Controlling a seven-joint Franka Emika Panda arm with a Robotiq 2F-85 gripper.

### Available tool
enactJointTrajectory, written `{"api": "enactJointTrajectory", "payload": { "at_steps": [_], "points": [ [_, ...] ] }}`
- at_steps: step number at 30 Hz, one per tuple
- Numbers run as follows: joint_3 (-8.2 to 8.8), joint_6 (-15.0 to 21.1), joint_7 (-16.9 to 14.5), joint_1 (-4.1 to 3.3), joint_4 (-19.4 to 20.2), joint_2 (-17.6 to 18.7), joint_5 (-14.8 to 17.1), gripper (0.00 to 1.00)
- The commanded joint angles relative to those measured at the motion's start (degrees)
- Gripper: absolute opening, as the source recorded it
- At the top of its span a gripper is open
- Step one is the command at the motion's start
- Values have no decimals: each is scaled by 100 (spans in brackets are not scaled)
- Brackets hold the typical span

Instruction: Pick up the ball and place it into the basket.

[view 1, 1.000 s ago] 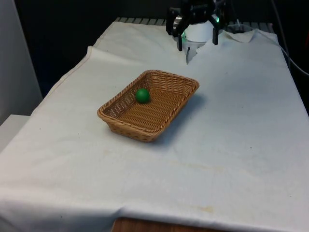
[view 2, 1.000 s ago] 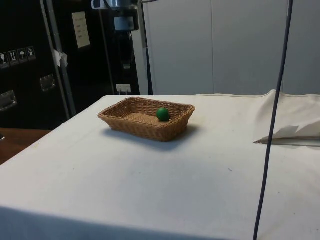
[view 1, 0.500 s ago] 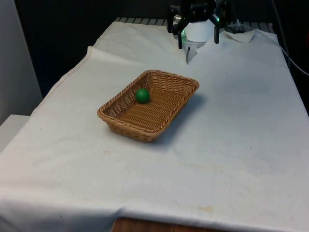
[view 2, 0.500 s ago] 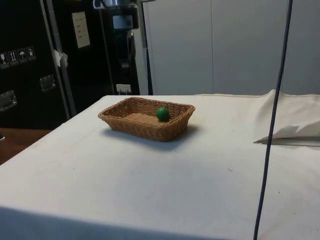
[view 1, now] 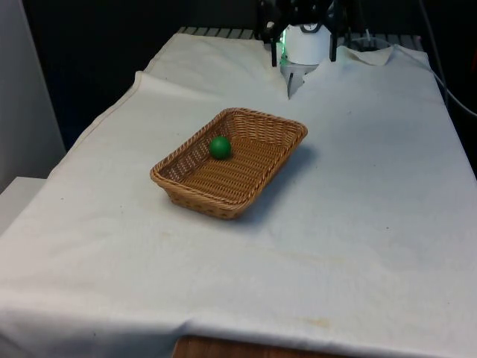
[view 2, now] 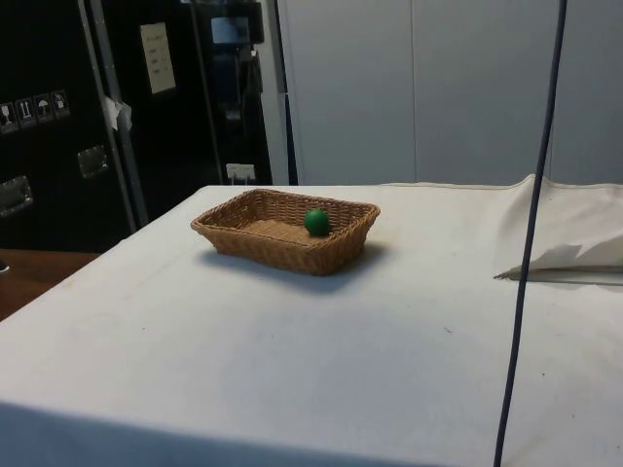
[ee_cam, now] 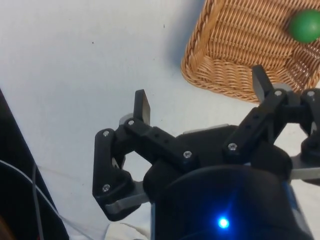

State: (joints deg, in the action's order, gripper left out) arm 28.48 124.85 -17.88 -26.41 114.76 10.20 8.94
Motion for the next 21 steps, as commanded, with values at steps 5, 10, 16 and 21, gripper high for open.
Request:
{"api": "enactJointTrajectory", "payload": {
  "at_steps": [5, 10, 16, 21],
  "points": [
    [17, -29, 327, -11, -23, -29, -63, 100],
    [11, -11, 470, -6, -23, -23, -40, 100],
    [6, 6, 745, 0, -17, -17, -23, 100],
    [6, 17, 888, 0, -17, -11, -17, 100]
  ]
}}
